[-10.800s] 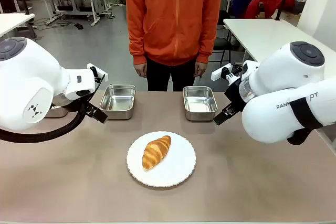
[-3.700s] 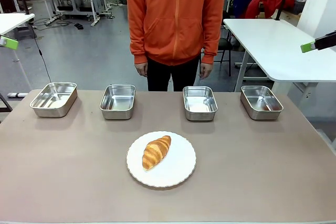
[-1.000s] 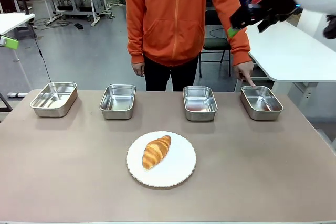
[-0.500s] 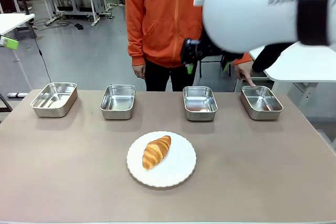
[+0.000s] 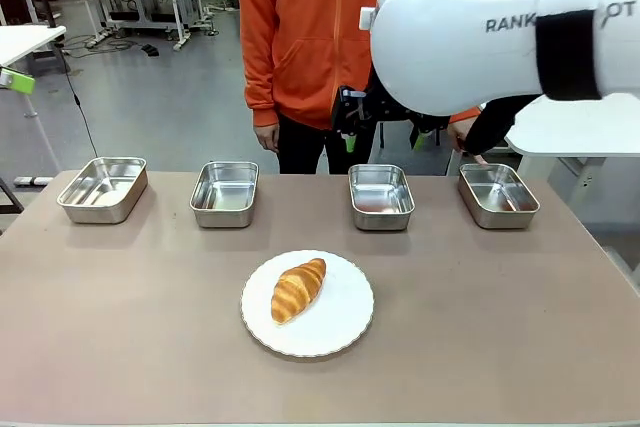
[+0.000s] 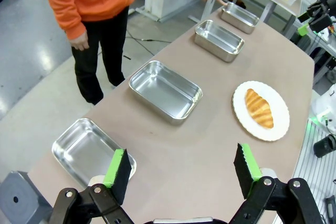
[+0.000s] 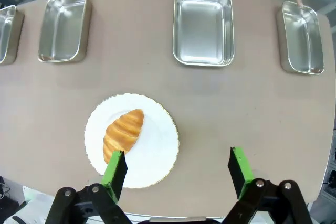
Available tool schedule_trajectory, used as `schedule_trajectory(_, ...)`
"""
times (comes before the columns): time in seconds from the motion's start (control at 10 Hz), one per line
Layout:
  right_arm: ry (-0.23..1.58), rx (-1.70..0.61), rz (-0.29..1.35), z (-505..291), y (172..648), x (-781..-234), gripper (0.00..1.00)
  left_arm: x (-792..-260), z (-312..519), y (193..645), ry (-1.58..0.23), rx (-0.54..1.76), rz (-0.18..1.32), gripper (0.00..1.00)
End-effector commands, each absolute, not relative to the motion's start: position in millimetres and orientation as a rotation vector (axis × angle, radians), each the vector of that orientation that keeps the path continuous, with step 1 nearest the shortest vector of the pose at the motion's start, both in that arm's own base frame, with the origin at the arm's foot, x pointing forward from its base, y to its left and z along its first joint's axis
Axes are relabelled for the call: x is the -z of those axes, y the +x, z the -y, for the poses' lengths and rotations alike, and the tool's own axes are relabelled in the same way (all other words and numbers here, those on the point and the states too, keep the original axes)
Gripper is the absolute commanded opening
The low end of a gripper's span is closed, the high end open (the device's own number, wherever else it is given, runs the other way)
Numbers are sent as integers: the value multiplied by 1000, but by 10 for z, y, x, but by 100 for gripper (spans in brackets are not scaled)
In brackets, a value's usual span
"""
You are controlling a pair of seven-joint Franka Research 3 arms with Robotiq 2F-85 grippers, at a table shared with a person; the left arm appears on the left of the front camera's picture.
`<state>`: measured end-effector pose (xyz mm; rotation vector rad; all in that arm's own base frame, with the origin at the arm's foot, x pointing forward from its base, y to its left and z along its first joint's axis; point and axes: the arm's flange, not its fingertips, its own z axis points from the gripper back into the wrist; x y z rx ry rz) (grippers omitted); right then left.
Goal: Place the bread in the container.
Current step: Place the Butter Roll into the Airtight Container indicated by the human.
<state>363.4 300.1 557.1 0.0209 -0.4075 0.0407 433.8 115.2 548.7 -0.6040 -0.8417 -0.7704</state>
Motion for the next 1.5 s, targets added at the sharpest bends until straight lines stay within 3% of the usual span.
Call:
schedule_trajectory(0.0,-2,-67,417,-2954,3629,-5602,100,-5496,-1142,4333,-615,776,852,100)
schedule_trajectory(0.5,15,311,232,-3635,3502,-5023,100,-5496,-1142,4333,-615,776,852,100)
schedule_trajectory(1.0,116,417,128,-4119,3399,-4396,100,-5496,-1142,4333,-615,776,852,100)
schedule_trajectory(1.4,62,495,106,-4365,3356,-3988,100,-5496,-1142,4333,-615,776,852,100)
